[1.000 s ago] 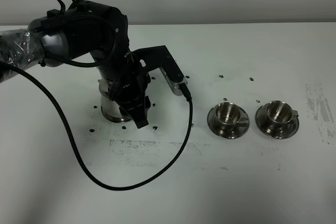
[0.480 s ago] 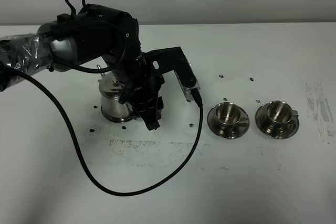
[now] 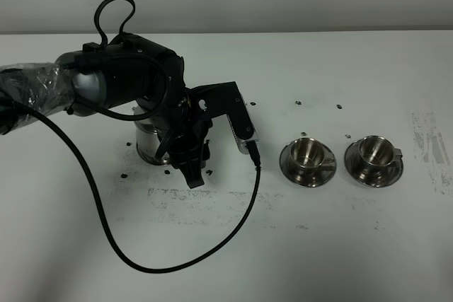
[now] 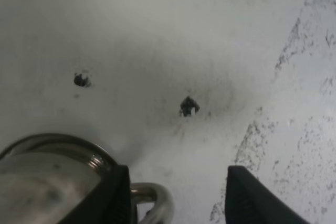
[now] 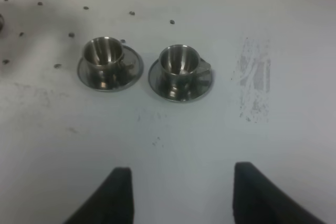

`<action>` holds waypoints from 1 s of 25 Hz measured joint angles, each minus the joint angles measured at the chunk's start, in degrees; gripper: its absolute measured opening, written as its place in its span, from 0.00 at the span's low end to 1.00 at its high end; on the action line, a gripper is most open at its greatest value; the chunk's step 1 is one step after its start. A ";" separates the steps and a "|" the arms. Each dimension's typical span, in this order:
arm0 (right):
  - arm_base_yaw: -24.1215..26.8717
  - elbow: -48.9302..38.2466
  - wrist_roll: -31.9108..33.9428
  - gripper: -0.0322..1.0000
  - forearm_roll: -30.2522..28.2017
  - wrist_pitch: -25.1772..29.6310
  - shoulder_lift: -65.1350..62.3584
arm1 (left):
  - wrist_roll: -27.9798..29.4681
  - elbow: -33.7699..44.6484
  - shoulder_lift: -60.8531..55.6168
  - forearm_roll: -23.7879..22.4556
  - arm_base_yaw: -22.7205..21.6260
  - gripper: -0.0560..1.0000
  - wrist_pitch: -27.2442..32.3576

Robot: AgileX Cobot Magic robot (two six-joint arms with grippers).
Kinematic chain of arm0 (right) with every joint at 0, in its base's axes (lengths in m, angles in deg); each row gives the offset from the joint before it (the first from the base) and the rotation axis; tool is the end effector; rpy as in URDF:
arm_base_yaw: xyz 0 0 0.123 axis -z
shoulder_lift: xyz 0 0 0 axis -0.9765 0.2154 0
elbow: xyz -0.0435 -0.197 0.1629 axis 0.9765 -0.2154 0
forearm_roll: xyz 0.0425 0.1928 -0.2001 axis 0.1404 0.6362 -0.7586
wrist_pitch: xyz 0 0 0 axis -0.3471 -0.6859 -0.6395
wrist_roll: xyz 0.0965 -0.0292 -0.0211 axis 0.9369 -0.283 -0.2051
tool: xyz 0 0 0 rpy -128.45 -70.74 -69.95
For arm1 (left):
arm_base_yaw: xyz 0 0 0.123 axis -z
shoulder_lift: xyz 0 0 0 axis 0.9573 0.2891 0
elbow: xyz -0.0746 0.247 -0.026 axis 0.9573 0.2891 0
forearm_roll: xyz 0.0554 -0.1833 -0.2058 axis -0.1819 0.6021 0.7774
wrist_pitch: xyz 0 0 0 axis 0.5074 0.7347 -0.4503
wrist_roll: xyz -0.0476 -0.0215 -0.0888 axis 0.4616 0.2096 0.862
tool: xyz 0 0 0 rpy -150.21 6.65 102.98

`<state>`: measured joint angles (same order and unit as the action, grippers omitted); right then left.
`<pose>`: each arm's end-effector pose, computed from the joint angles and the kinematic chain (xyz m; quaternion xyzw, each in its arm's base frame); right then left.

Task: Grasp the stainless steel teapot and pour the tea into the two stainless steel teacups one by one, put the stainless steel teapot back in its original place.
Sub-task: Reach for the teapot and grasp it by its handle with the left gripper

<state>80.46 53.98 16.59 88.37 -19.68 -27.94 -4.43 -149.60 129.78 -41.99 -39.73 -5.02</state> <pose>0.0590 0.0123 0.2868 -0.0504 0.8685 0.0313 0.4921 0.3555 -0.2401 0.1121 0.6066 0.7769 -0.0077 0.1687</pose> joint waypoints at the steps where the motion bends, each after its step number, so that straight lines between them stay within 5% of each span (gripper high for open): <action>1: 0.00 0.00 0.00 0.44 0.00 0.00 0.00 | -0.07 0.07 0.00 0.00 0.00 0.44 0.25; 13: 0.00 0.00 0.00 0.44 0.00 0.00 0.00 | -1.79 0.12 0.00 -5.26 0.00 0.44 13.80; 25: 0.00 0.00 0.00 0.44 0.00 0.00 0.00 | -1.79 0.12 0.00 -14.48 0.00 0.44 19.40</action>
<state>80.46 53.98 16.59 88.37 -19.68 -27.94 -6.22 -149.47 129.78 -56.46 -39.73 14.38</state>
